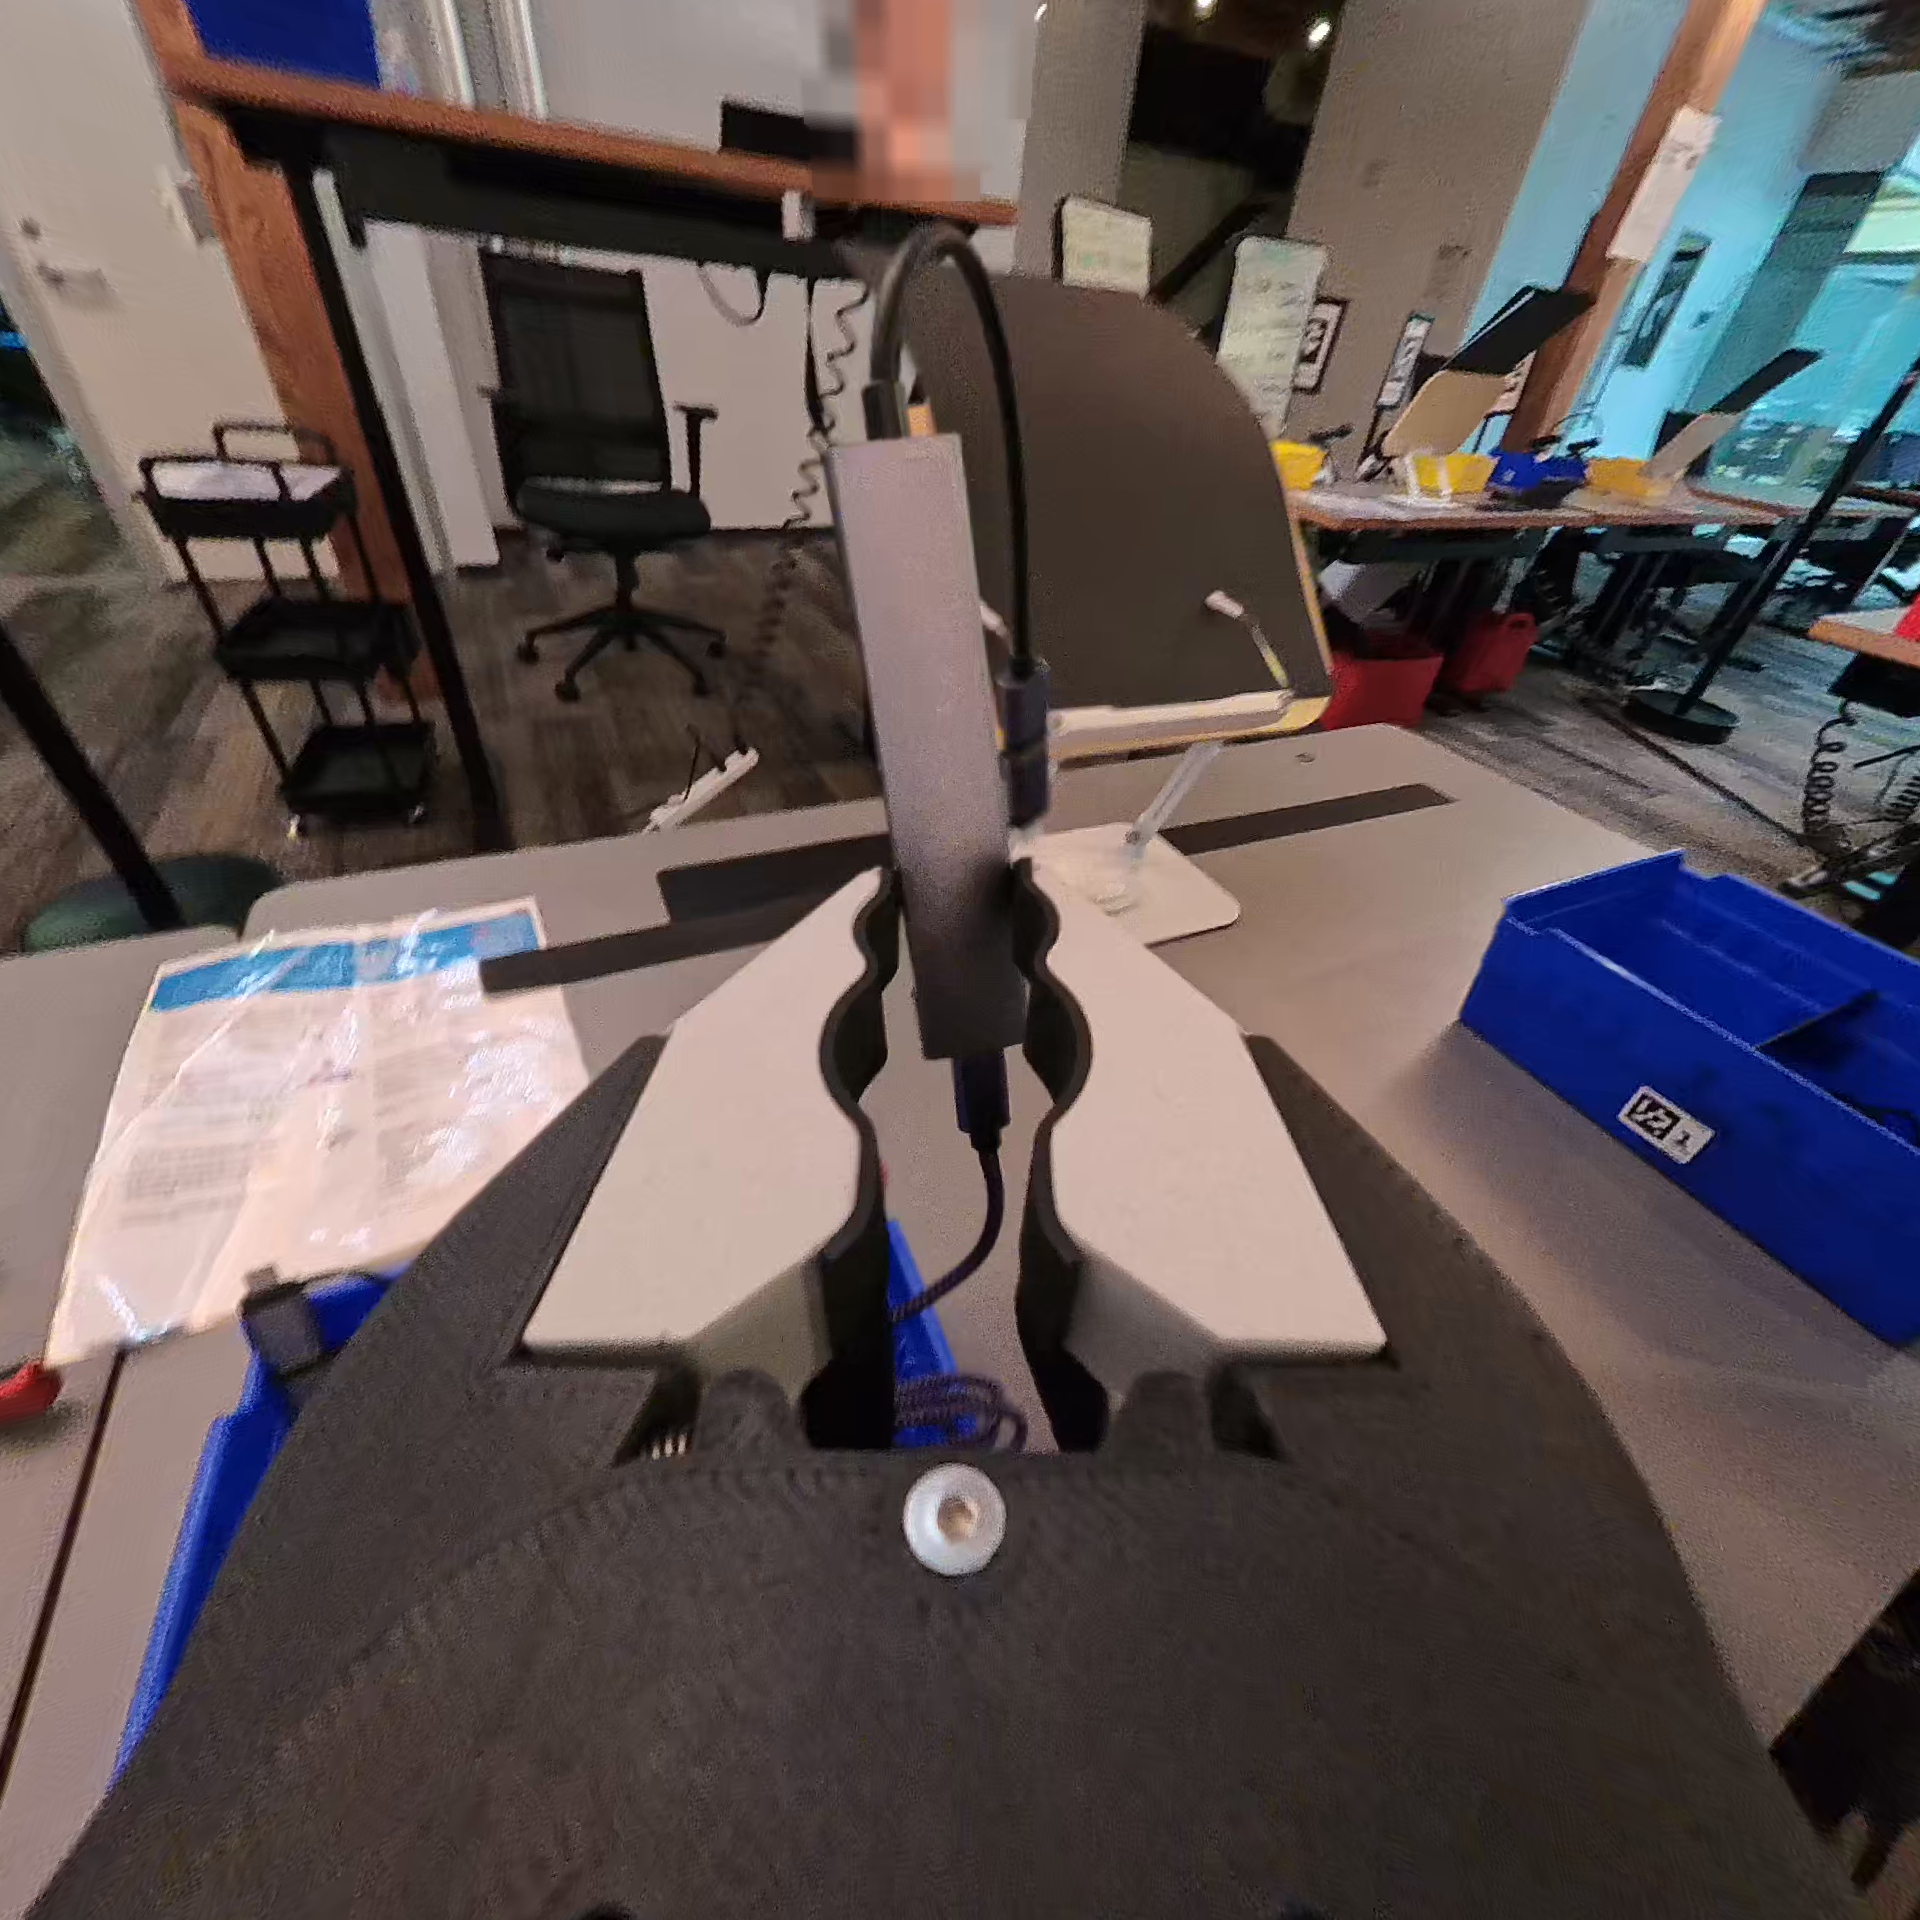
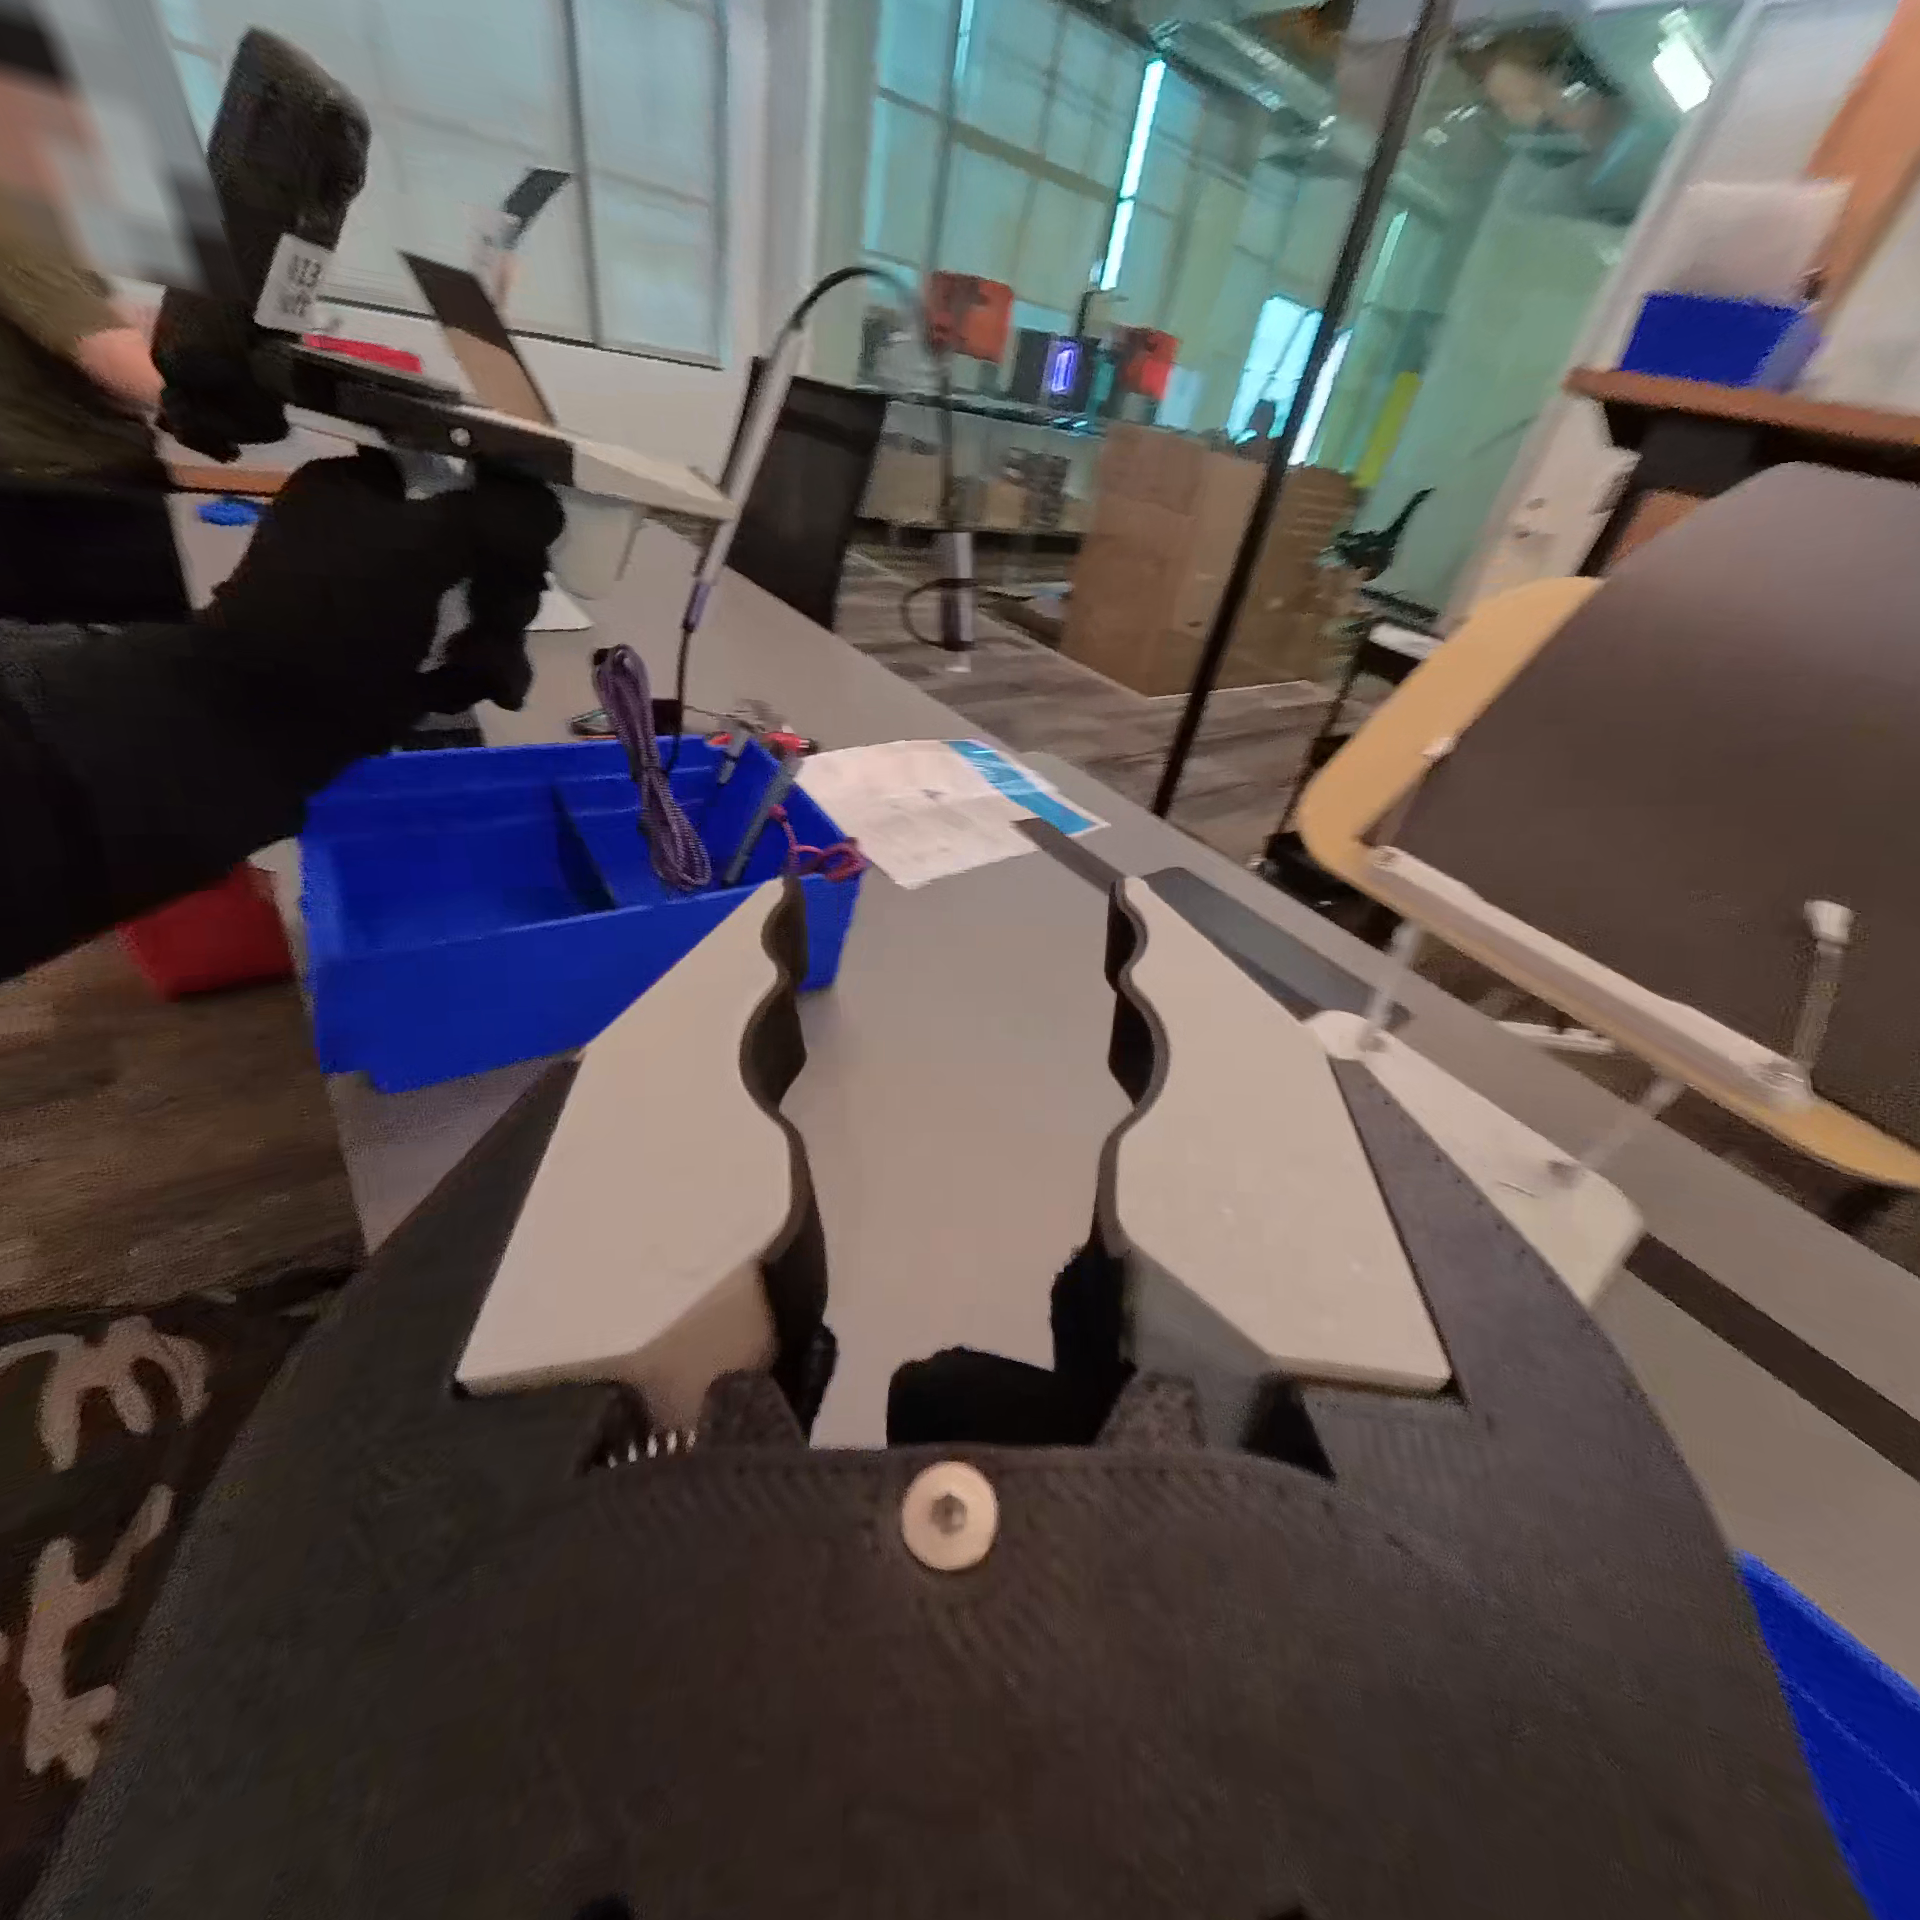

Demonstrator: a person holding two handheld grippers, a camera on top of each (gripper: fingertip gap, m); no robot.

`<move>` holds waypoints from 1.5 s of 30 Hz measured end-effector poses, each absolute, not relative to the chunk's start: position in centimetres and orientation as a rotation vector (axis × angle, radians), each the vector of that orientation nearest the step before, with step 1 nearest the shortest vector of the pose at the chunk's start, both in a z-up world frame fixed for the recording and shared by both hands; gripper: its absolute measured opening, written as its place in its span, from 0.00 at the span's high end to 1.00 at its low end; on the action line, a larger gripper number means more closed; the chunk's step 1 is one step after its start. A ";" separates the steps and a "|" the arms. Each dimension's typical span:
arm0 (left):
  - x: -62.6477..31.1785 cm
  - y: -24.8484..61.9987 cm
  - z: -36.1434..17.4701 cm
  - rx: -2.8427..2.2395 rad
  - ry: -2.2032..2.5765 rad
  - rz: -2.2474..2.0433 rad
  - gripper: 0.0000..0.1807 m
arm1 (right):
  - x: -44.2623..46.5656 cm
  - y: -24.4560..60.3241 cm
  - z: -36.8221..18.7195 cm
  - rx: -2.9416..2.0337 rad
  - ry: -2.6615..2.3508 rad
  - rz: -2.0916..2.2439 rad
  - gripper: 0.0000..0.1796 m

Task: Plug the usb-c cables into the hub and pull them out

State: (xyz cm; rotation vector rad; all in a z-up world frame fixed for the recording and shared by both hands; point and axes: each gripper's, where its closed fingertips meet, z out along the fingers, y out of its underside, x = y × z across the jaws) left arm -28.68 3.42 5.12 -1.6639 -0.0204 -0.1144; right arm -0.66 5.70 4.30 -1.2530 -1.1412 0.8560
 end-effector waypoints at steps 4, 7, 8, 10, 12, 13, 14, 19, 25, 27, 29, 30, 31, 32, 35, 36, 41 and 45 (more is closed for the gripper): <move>-25.5 4.1 8.0 -1.618 0.075 -0.102 0.89 | -5.2 5.5 4.2 -1.278 -1.189 0.963 0.69; -22.9 5.1 9.0 -1.611 0.147 -0.121 0.89 | -7.5 5.2 3.8 -1.315 -1.193 1.120 0.69; -22.0 5.4 9.2 -1.613 0.169 -0.123 0.89 | -8.1 5.2 3.7 -1.327 -1.186 1.171 0.69; -20.1 6.1 9.6 -1.612 0.224 -0.094 0.89 | -8.7 5.5 3.5 -1.339 -1.174 1.221 0.67; -17.5 6.9 9.7 -1.606 0.279 -0.128 0.89 | -8.7 5.8 3.9 -1.337 -1.125 1.315 0.66; -16.2 7.3 9.5 -1.605 0.301 -0.137 0.89 | -8.4 6.4 4.2 -1.349 -1.082 1.365 0.66; -14.9 7.7 9.1 -1.603 0.323 -0.146 0.89 | -8.0 7.0 4.5 -1.349 -1.034 1.420 0.66; -8.3 9.5 4.5 -1.646 0.441 -0.212 0.89 | -5.9 9.8 5.1 -1.371 -0.895 1.560 0.68; -2.9 10.2 -1.2 -1.695 0.562 -0.215 0.89 | -5.1 10.6 2.1 -1.433 -0.951 1.563 0.92; -2.4 10.4 -2.1 -1.696 0.557 -0.220 0.89 | -5.0 10.7 1.1 -1.447 -0.969 1.523 0.95; -2.2 10.4 -2.6 -1.680 0.561 -0.246 0.89 | -5.0 10.6 0.5 -1.456 -0.981 1.522 0.95; -2.0 10.3 -2.8 -1.673 0.567 -0.261 0.89 | -5.0 10.5 0.3 -1.460 -0.987 1.513 0.96; -1.9 10.3 -2.8 -1.659 0.576 -0.266 0.88 | -5.1 10.2 0.2 -1.449 -1.000 1.510 0.96; -1.8 10.3 -2.8 -1.647 0.576 -0.264 0.88 | -5.2 10.1 0.2 -1.438 -0.993 1.500 0.96; -1.7 10.7 -2.5 -1.630 0.544 -0.291 0.86 | -5.5 9.2 0.3 -1.401 -0.984 1.555 0.96; -1.6 10.7 -2.5 -1.625 0.547 -0.308 0.86 | -5.5 9.2 0.3 -1.391 -0.972 1.567 0.96; -1.2 10.8 -2.8 -1.611 0.521 -0.487 0.79 | -5.3 8.4 0.4 -1.361 -1.048 1.616 0.96; 0.0 10.1 -3.4 -1.645 0.566 -0.749 0.80 | -5.4 6.9 0.2 -1.340 -1.161 1.647 0.97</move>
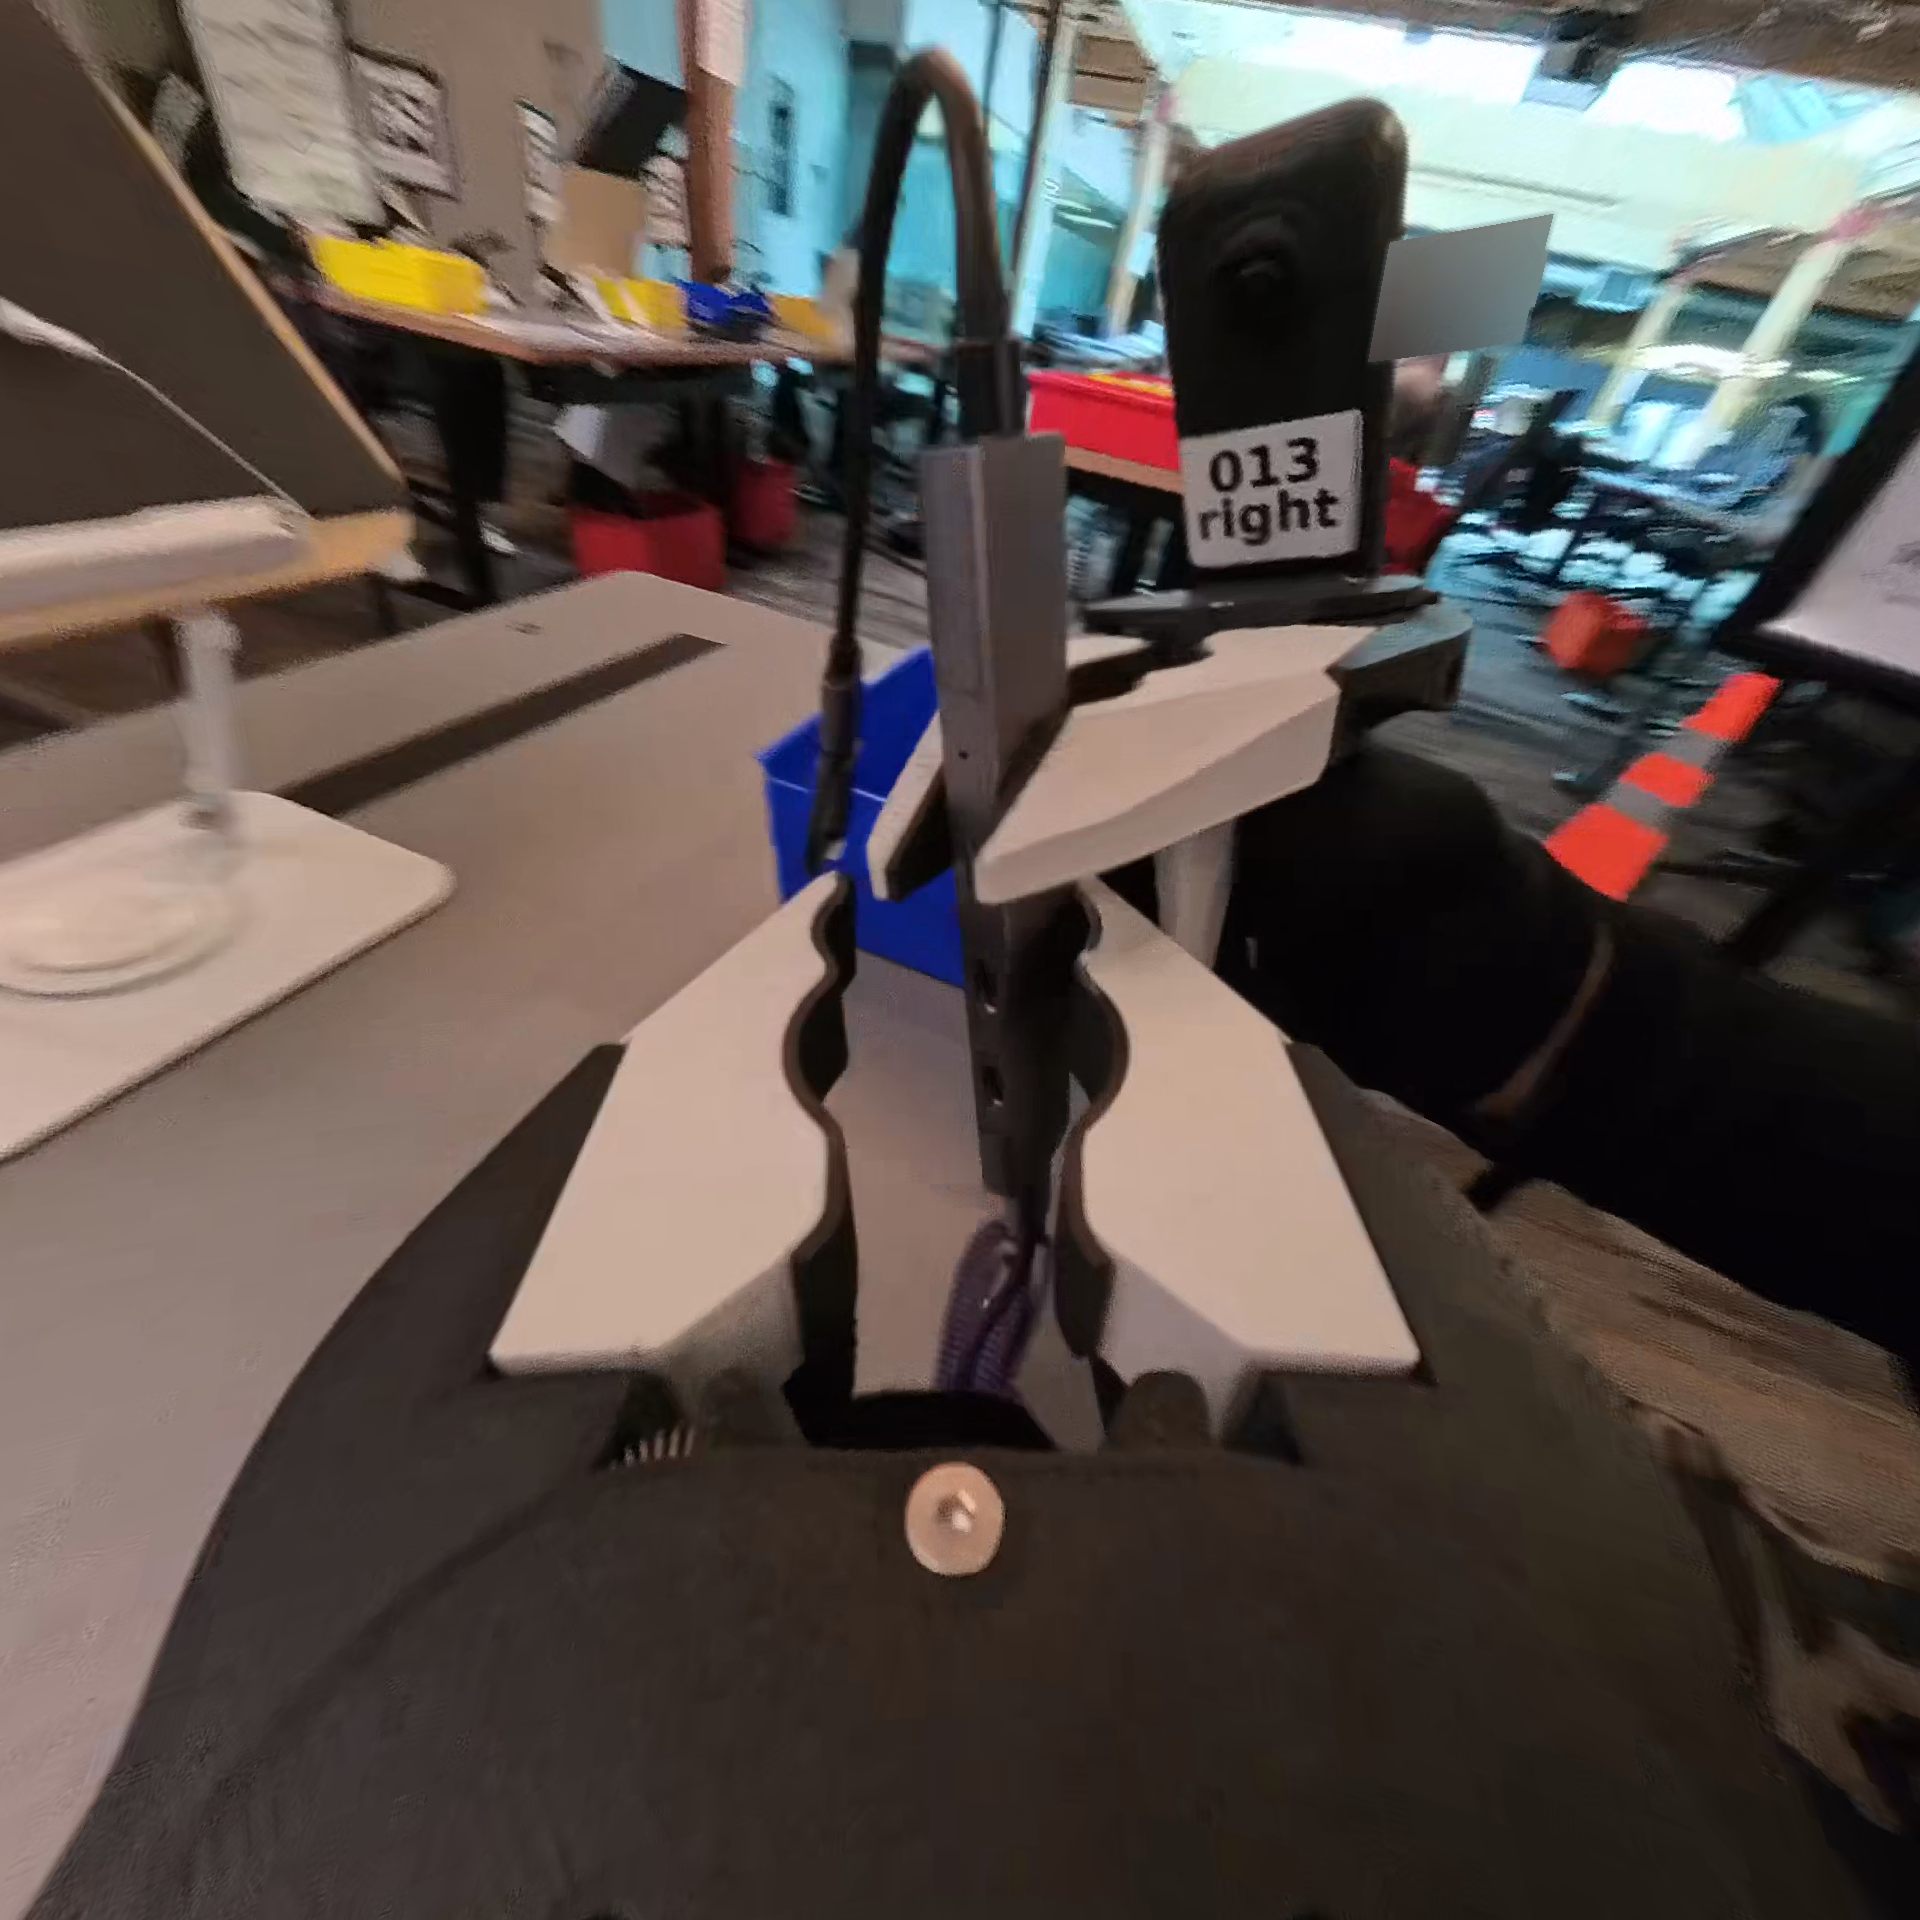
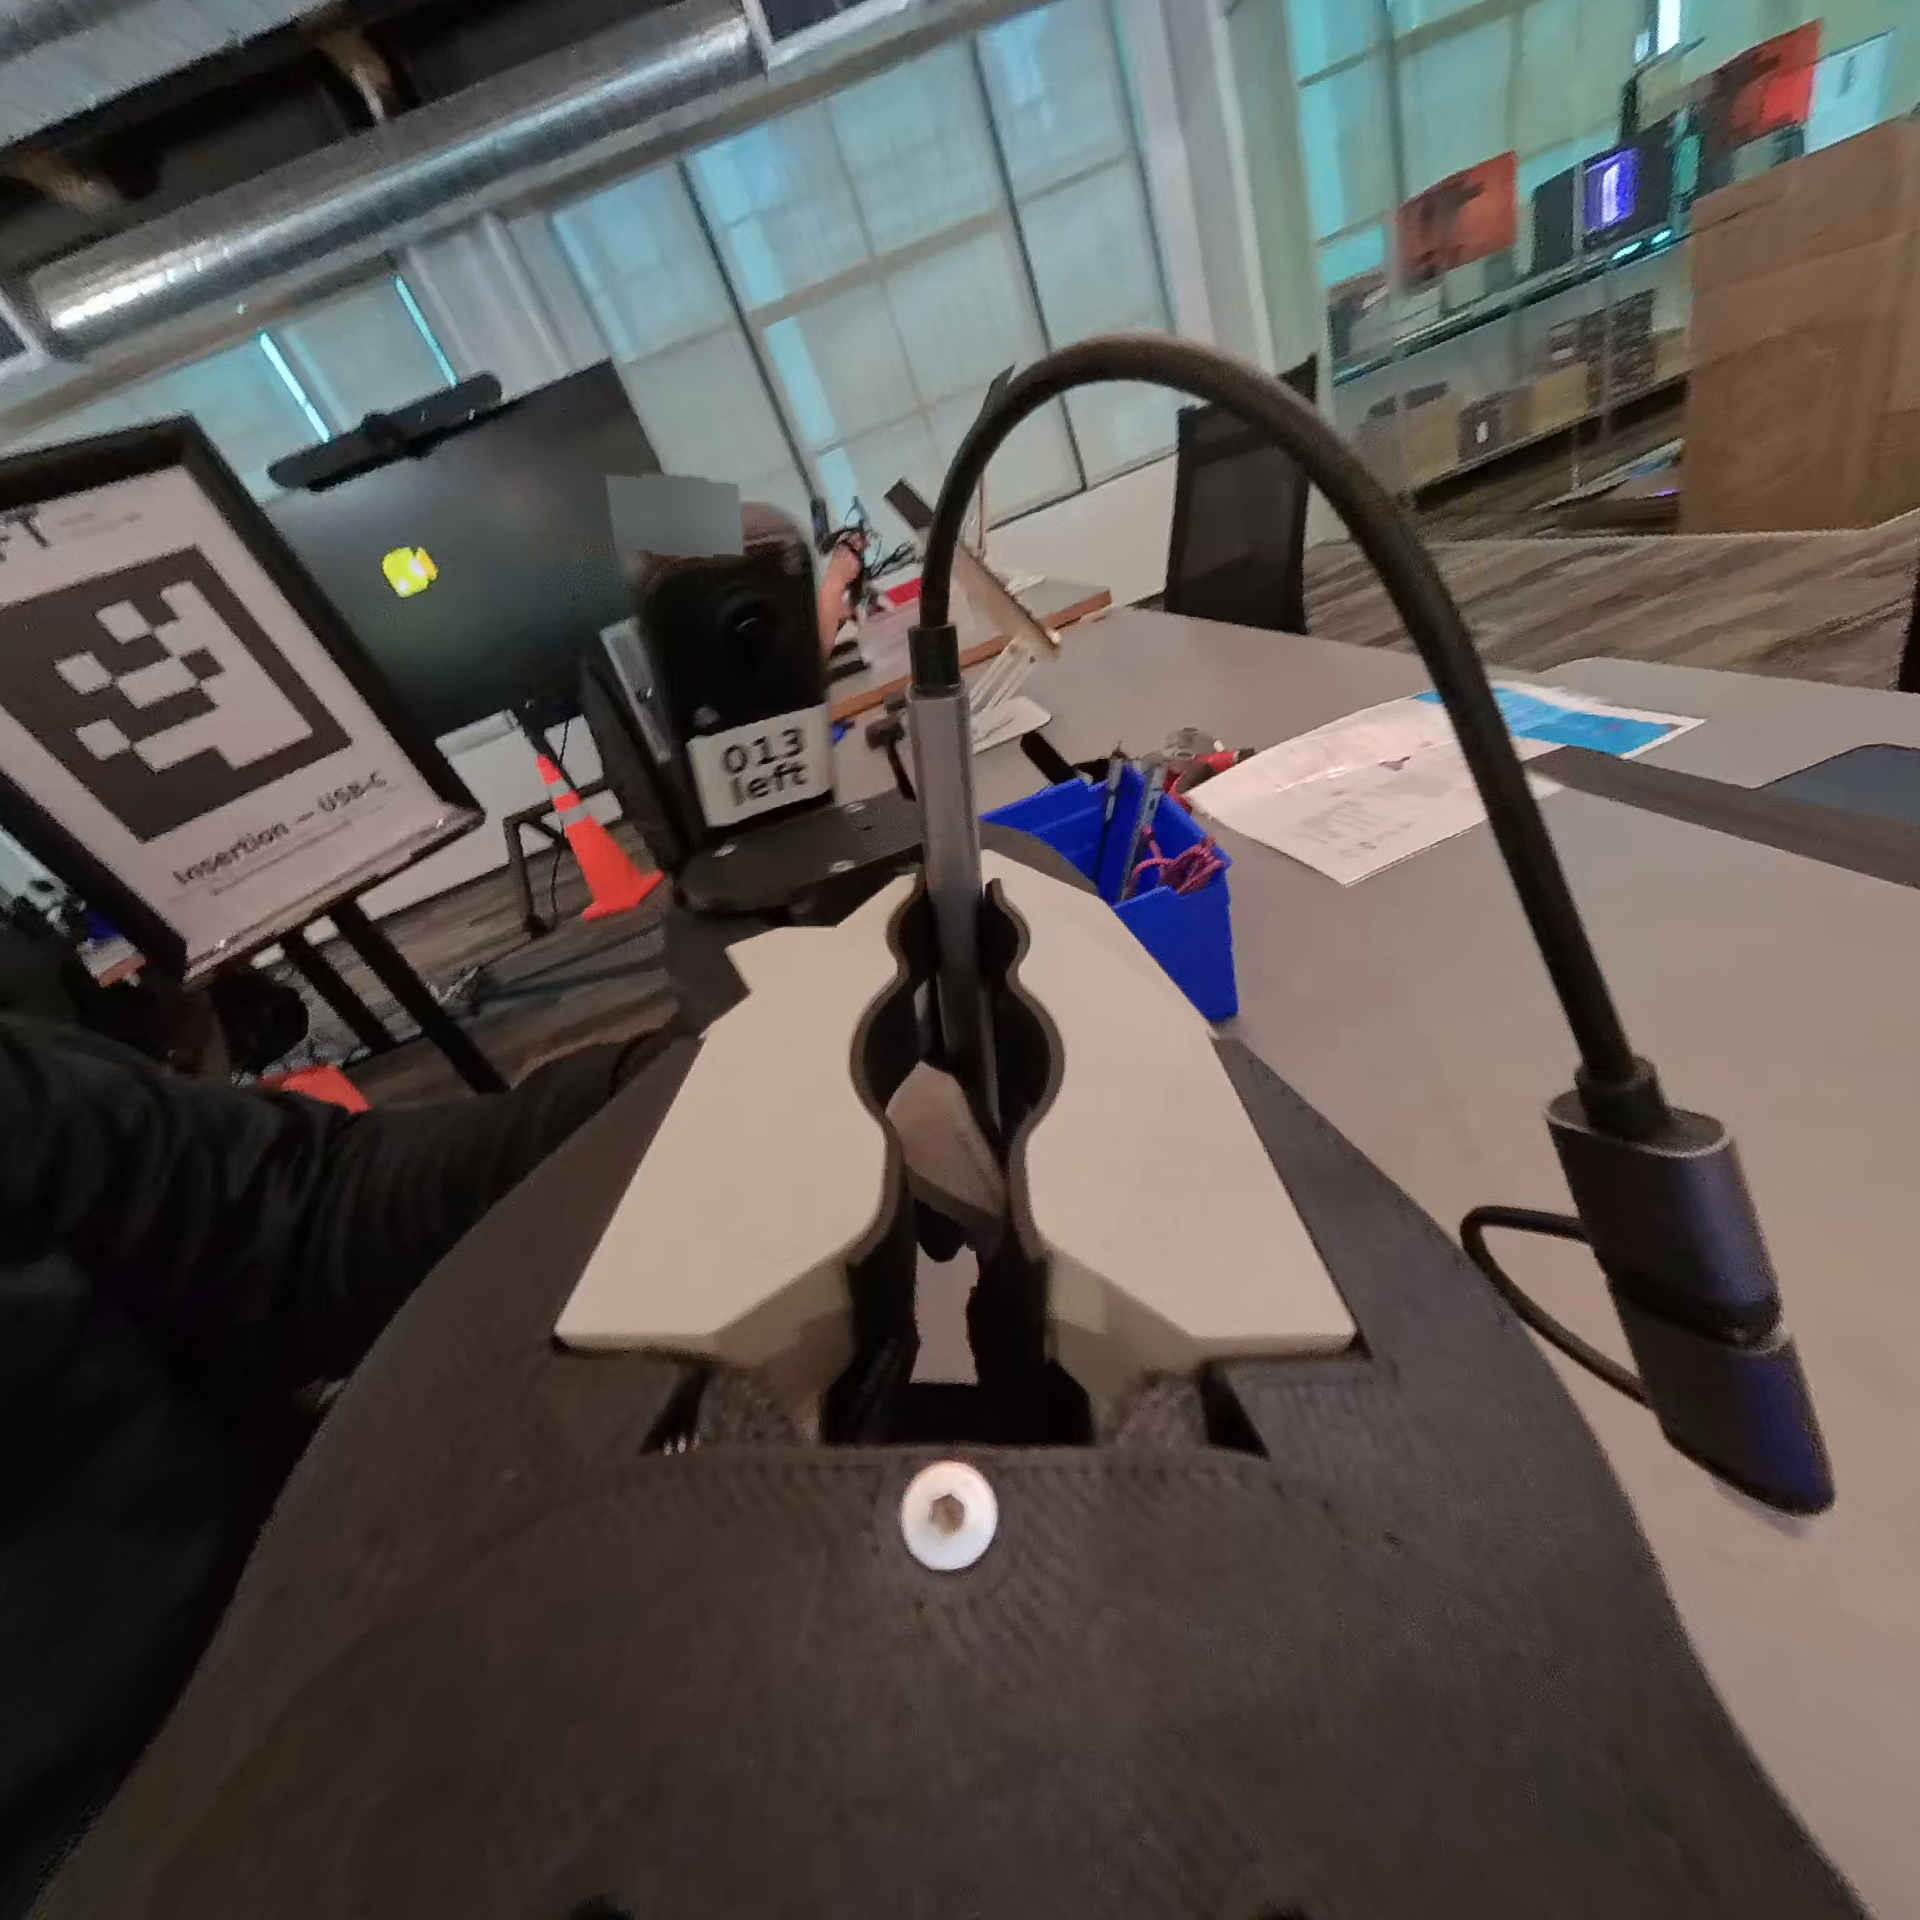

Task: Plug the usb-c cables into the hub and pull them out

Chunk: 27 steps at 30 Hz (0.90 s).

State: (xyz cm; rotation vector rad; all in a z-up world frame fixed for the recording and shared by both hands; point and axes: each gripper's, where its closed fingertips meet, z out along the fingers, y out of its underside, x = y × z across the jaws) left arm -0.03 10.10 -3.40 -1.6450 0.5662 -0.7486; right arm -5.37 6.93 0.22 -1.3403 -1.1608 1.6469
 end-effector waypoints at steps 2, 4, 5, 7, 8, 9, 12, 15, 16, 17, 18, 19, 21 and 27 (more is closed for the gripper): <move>1.1 8.8 -3.4 -1.638 0.630 -0.907 0.95 | -5.6 6.2 0.0 -1.348 -1.212 1.661 0.96; 1.1 8.3 -3.2 -1.620 0.619 -0.974 0.94 | -5.7 5.8 0.1 -1.349 -1.249 1.685 0.96; 1.1 8.1 -3.0 -1.612 0.613 -1.030 0.94 | -5.7 5.6 0.2 -1.343 -1.268 1.677 0.96; 0.8 8.1 -2.7 -1.590 0.599 -1.025 0.94 | -5.9 5.6 0.5 -1.327 -1.270 1.629 0.96; 0.7 8.0 -2.4 -1.578 0.597 -1.022 0.94 | -5.9 5.6 0.8 -1.315 -1.262 1.634 0.96; 0.4 7.9 -2.4 -1.585 0.597 -1.012 0.93 | -5.9 5.7 1.0 -1.316 -1.247 1.646 0.96; -0.7 7.2 -2.3 -1.579 0.602 -1.016 0.92 | -5.6 6.3 1.3 -1.329 -1.221 1.673 0.97; -1.5 6.4 -2.5 -1.583 0.641 -1.014 0.95 | -5.1 6.2 1.1 -1.357 -1.277 1.694 0.97; -1.3 6.1 -2.7 -1.588 0.662 -1.037 0.95 | -5.1 5.8 0.9 -1.369 -1.322 1.705 0.97; -1.0 5.8 -2.8 -1.596 0.684 -1.062 0.96 | -5.1 5.5 0.6 -1.384 -1.371 1.705 0.97; -0.9 5.6 -3.1 -1.603 0.699 -1.072 0.96 | -5.0 5.2 0.3 -1.407 -1.420 1.703 0.97; -0.7 5.5 -3.3 -1.608 0.709 -1.081 0.96 | -4.9 5.0 0.1 -1.432 -1.463 1.696 0.97; -0.5 5.3 -3.5 -1.616 0.718 -1.087 0.96 | -4.8 4.8 -0.2 -1.462 -1.534 1.694 0.97; -2.9 8.1 -2.6 -1.588 0.316 -1.210 0.97 | -5.2 8.3 1.2 -1.393 -1.371 1.333 0.72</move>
